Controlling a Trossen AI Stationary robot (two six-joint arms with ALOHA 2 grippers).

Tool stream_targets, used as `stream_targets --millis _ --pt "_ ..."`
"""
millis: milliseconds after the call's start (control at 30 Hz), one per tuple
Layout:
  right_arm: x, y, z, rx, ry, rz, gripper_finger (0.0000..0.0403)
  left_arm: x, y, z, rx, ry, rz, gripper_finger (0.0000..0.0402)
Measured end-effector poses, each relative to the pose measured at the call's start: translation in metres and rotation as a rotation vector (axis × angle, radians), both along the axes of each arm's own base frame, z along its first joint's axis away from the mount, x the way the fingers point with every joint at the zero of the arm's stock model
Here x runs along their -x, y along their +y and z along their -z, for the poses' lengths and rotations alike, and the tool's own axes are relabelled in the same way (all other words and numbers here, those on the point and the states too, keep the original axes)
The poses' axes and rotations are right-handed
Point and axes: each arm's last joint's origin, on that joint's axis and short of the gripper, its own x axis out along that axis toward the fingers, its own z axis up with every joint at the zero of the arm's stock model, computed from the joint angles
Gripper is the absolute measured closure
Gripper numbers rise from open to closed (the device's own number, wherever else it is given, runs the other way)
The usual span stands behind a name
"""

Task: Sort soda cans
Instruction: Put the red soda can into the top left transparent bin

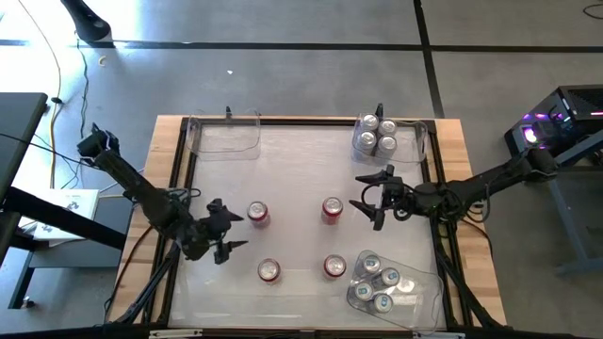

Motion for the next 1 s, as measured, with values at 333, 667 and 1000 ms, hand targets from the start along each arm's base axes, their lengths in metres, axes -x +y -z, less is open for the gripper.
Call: stream_targets --millis 333,667,1000 --pt "0.0 0.0 0.0 -0.002 -0.001 -0.001 0.0055 -0.003 0.013 0.044 -0.071 -0.249 -0.229 0.006" --pt "0.0 0.0 0.0 -0.016 -0.001 0.0 0.0055 -0.029 0.021 0.055 -0.152 -0.282 -0.265 0.006" --pt "0.0 0.0 0.0 -0.016 0.0 0.0 0.0055 -0.047 0.032 0.065 -0.128 -0.257 -0.254 0.0064"
